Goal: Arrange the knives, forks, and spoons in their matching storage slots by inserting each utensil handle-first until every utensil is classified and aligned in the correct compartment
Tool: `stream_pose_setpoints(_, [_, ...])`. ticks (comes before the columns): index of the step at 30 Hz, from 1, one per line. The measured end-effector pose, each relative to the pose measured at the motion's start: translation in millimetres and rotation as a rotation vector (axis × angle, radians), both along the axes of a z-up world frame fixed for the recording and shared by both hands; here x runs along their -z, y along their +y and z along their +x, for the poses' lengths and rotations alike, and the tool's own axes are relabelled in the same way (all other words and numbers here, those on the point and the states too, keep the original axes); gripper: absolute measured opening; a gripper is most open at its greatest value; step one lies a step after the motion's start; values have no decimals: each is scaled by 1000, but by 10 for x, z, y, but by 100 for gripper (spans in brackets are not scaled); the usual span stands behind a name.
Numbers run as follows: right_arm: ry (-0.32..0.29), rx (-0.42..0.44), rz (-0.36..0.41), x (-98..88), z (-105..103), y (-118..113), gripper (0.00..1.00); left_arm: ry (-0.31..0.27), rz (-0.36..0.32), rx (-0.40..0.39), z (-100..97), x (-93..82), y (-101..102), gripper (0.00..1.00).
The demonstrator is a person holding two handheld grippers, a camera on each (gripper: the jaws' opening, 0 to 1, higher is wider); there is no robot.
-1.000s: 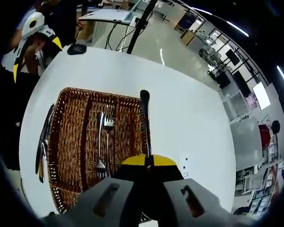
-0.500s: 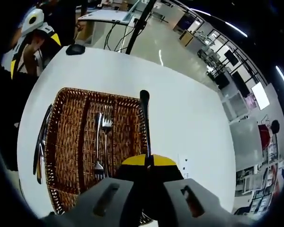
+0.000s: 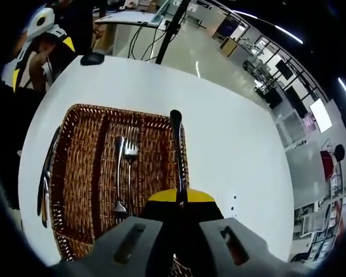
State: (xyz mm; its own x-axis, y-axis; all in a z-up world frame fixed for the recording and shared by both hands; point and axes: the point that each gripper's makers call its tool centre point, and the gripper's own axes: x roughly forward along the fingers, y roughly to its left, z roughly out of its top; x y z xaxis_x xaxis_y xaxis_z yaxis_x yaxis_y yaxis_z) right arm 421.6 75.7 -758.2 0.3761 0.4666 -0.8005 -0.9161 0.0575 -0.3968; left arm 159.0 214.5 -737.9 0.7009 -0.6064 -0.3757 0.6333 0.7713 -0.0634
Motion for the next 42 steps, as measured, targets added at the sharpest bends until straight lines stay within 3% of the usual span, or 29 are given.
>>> stream_pose_setpoints(13, [17,8,21,300,54,15,0,1,11,-28,13,37,85,100])
stream_pose_setpoints(28, [39,51,36,657,201,16,0,5,53,-74,-79,48,315,100])
stream_pose_setpoints(36, [45,48,13,775,218,-2,0,5,50,-82,-91,55,286,100])
stream_pose_setpoints(42, [74,81,49,874,184,-16,0,12,75,-67,-117,110,247,100])
